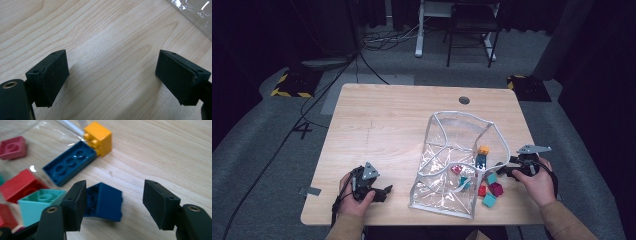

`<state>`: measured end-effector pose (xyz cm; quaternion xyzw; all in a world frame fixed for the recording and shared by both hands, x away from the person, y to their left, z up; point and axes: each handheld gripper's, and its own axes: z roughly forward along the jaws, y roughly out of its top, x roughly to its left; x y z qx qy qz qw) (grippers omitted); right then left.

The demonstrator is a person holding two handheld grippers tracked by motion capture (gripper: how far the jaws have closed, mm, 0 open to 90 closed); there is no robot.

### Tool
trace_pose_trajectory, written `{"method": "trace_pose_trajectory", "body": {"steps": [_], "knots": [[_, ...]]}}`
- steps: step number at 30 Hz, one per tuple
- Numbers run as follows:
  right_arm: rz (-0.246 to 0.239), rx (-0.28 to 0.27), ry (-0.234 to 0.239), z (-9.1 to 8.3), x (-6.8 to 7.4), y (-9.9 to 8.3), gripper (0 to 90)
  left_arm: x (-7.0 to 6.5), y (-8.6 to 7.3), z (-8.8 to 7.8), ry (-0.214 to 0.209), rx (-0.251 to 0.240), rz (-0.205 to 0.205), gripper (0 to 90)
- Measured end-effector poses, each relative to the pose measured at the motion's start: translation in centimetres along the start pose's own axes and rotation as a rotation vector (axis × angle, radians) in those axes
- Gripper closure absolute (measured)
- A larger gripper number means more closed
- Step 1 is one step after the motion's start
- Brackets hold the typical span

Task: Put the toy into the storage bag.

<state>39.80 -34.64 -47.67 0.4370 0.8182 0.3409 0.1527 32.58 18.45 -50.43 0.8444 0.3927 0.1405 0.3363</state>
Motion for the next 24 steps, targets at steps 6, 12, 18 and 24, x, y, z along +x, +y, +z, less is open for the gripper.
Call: {"method": "trace_pose_trajectory", "body": {"steps": [6, 12, 18, 24], "knots": [[-0.021, 0.015, 0.026, 0.5, 0.9, -0.4, 37.0, 0.0, 0.0, 0.0, 0.002, 0.001, 0.000, 11.7], [-0.060, 0.038, -0.011, 1.2, 0.7, -0.8, 43.8, 0.0, 0.0, 0.0, 0.002, 0.001, 0.001, 11.7], [-0.076, 0.039, -0.014, 1.1, 0.9, -0.7, 48.2, 0.0, 0.0, 0.0, 0.002, 0.001, 0.000, 11.7], [-0.069, 0.026, -0.010, 0.5, 0.8, -0.4, 48.3, 0.0, 0.0, 0.0, 0.001, 0.000, 0.000, 11.7]]}}
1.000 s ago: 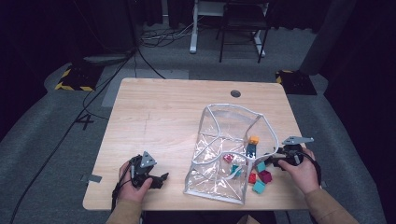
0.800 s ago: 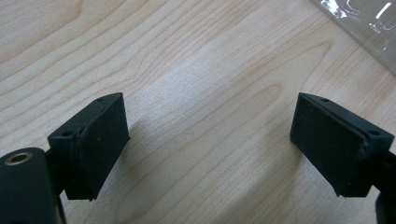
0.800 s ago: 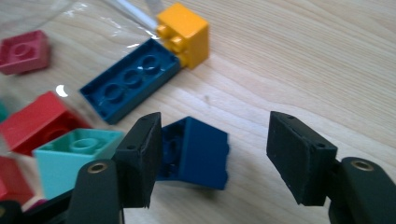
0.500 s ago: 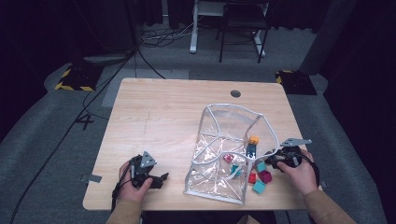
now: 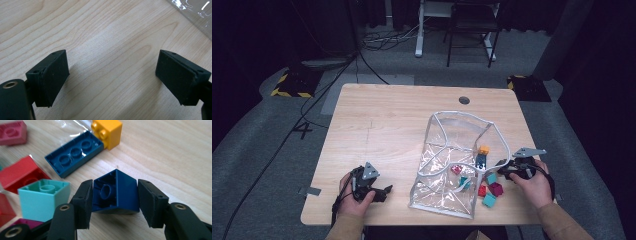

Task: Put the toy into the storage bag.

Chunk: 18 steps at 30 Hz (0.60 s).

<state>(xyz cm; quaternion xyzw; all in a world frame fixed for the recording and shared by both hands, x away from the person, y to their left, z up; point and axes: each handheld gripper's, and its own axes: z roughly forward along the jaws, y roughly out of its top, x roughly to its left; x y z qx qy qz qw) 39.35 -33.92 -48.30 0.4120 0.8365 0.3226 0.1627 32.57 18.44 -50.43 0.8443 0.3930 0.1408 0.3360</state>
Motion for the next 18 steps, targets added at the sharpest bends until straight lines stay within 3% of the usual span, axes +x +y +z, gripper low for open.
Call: {"method": "trace_pose_trajectory", "body": {"steps": [8, 18], "knots": [[0.029, -0.054, 0.040, -2.6, 0.0, 1.5, 48.3, 0.0, 0.0, 0.0, 0.000, 0.000, 0.000, 11.7], [0.029, -0.109, 0.068, -5.9, 0.3, 3.5, 48.4, 0.0, 0.0, 0.0, 0.000, 0.000, 0.002, 11.7]]}}
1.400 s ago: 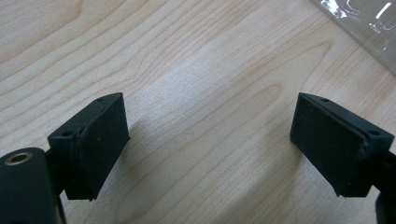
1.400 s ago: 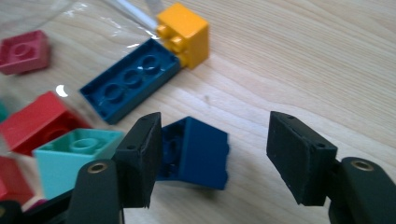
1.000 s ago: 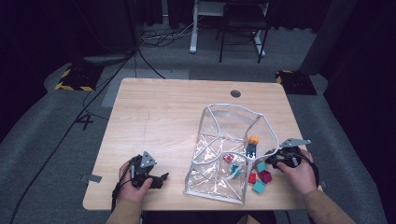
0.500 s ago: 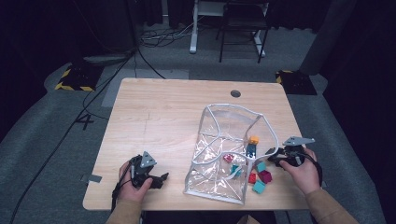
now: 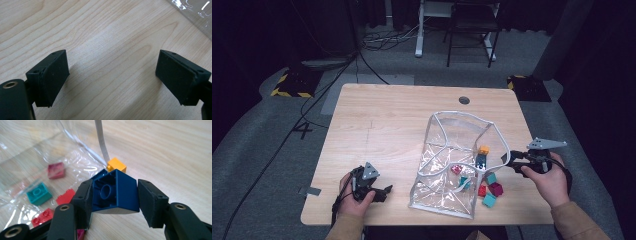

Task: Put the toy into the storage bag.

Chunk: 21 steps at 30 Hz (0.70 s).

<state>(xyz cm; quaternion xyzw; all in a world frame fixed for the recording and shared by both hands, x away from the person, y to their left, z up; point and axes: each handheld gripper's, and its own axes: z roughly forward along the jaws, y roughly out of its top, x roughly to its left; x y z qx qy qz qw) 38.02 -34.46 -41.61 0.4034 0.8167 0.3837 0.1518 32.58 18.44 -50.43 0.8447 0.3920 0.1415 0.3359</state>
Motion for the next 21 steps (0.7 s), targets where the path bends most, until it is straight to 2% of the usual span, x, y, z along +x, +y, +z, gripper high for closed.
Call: {"method": "trace_pose_trajectory", "body": {"steps": [10, 21], "knots": [[-0.006, -0.066, -0.004, -3.4, 0.0, 2.6, 48.4, 0.0, 0.0, 0.0, 0.000, 0.000, 0.000, 11.7], [-0.018, -0.123, -0.004, -5.7, 0.1, 5.3, 48.4, 0.0, 0.0, 0.0, -0.002, -0.001, -0.003, 11.7]]}}
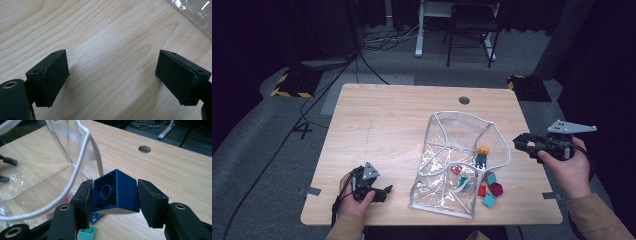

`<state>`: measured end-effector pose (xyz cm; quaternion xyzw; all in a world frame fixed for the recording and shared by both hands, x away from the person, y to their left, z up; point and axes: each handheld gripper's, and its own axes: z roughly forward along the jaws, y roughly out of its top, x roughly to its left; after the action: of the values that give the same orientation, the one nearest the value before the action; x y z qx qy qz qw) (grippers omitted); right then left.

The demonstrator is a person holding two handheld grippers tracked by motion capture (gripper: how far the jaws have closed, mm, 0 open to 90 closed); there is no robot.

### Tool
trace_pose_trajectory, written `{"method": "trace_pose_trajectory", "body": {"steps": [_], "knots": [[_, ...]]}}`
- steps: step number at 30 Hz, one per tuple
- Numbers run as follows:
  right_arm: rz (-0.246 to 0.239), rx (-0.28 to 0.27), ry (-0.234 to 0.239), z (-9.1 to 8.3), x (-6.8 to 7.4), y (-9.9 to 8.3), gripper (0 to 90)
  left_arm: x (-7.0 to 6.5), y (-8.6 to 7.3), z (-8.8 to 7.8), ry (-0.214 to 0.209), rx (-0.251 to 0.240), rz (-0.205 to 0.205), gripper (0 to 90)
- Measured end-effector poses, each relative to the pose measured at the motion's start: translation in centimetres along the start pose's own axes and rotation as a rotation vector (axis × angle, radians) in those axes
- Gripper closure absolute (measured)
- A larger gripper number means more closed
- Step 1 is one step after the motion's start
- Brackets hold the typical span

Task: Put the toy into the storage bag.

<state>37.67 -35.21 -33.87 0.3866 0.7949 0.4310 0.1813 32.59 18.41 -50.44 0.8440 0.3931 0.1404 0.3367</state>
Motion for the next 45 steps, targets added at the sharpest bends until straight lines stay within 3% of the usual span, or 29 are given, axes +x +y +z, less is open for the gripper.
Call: {"method": "trace_pose_trajectory", "body": {"steps": [9, 18, 34, 45], "knots": [[-0.023, -0.040, 0.016, -1.0, 0.8, 2.7, 48.4, 0.0, 0.1, 0.1, 0.000, 0.004, 0.002, 10.1], [-0.044, -0.060, 0.061, -0.3, 1.9, 4.7, 48.4, 0.0, 0.6, 0.6, 0.007, 0.023, 0.001, 3.4], [-0.123, -0.048, 0.159, 3.7, 6.1, 9.0, 48.4, 0.0, 0.6, 0.6, 0.010, 0.022, -0.002, 3.2], [-0.150, -0.006, 0.204, 6.8, 8.2, 10.3, 48.4, 0.0, 0.6, 0.6, 0.010, 0.022, -0.001, 3.4]]}}
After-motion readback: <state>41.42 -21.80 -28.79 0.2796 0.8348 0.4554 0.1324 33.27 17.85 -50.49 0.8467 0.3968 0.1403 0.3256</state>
